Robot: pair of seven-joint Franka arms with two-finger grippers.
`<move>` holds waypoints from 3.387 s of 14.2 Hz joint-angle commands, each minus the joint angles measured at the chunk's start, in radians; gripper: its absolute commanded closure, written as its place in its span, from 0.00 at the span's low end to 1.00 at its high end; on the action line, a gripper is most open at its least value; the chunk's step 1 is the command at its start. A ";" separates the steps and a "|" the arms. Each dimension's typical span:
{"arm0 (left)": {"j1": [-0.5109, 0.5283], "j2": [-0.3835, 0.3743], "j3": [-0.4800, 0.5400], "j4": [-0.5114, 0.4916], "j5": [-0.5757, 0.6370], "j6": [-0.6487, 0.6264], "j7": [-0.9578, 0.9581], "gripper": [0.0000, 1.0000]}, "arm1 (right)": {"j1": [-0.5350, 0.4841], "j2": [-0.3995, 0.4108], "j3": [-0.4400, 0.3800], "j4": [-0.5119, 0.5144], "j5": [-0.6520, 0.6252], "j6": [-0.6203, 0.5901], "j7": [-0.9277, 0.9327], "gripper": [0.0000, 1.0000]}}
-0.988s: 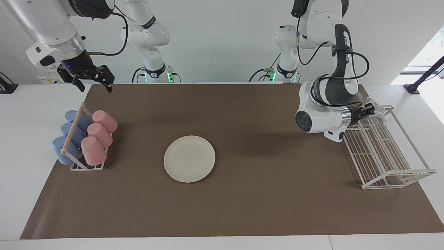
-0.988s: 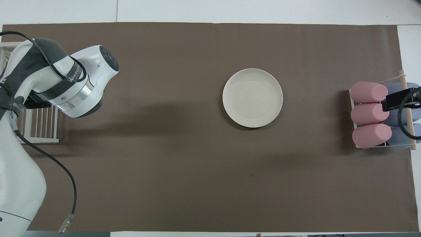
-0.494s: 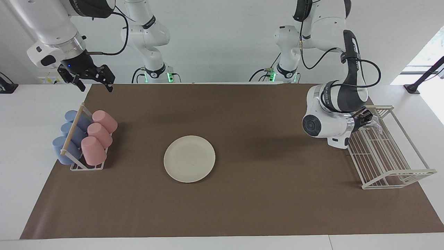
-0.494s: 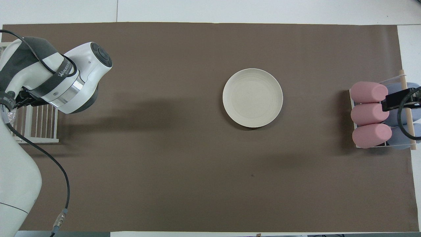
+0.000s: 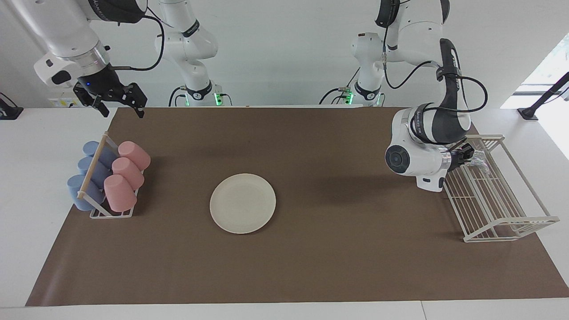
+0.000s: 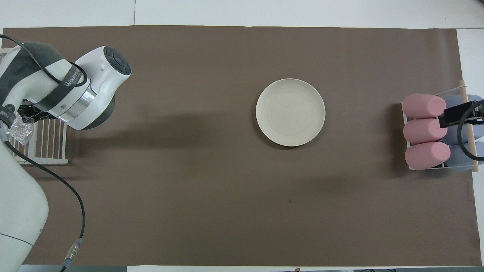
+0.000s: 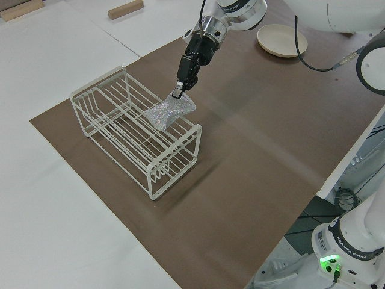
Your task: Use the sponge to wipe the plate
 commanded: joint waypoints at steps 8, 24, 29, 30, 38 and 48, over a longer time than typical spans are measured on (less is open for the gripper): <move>0.050 -0.077 -0.001 0.019 -0.143 0.074 0.007 0.00 | 0.001 -0.025 0.001 -0.027 -0.001 0.017 -0.003 0.00; 0.206 -0.431 0.013 0.076 -0.835 0.011 0.392 0.00 | 0.002 -0.023 0.004 -0.021 -0.001 0.021 0.005 0.00; 0.211 -0.536 0.011 -0.038 -0.932 0.018 0.437 0.00 | 0.002 -0.023 0.003 -0.024 -0.001 0.017 0.003 0.00; 0.211 -0.533 0.013 -0.035 -0.950 0.026 0.482 0.00 | 0.002 -0.023 0.004 -0.023 -0.001 0.018 0.005 0.00; 0.196 -0.416 0.011 0.139 -0.980 0.023 0.476 0.00 | 0.002 -0.023 0.003 -0.023 -0.001 0.017 0.006 0.00; 0.196 -0.428 0.005 0.100 -0.990 0.029 0.481 0.00 | 0.002 -0.023 0.003 -0.023 -0.001 0.018 0.011 0.00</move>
